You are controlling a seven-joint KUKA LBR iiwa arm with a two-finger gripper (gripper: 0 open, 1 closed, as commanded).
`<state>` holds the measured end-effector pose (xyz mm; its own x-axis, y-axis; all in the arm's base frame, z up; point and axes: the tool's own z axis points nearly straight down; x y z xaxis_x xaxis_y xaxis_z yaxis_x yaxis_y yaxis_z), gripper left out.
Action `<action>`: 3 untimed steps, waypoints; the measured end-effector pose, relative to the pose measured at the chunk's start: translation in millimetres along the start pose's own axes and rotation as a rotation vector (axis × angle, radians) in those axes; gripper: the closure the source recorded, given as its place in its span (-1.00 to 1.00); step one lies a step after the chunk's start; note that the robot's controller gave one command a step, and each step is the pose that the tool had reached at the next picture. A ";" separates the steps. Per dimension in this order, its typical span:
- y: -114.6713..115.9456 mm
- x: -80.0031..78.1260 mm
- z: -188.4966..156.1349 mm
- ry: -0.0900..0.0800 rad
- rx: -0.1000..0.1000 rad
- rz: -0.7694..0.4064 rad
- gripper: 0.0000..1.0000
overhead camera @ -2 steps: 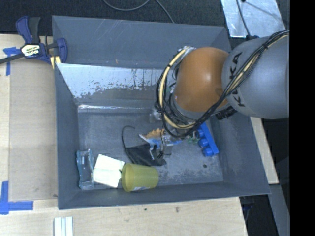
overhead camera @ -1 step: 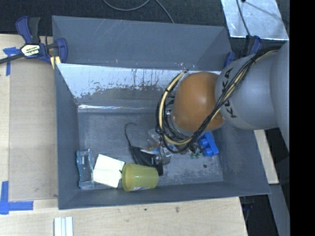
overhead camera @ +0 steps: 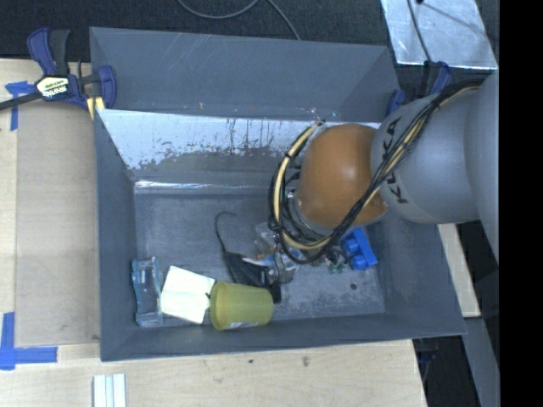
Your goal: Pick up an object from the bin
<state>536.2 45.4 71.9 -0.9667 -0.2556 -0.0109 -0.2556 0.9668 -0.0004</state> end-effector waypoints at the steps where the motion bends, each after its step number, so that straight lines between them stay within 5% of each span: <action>1: 0.0 0.0 0.0 0.000 0.000 0.000 1.00; 2: -0.3 -0.2 0.0 0.000 0.000 0.002 1.00; 3: -3.5 -35.1 -137.6 -0.004 0.000 -0.043 1.00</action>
Offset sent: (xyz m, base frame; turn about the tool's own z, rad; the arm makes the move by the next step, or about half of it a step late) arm 0.0078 -0.0118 -0.0019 0.0948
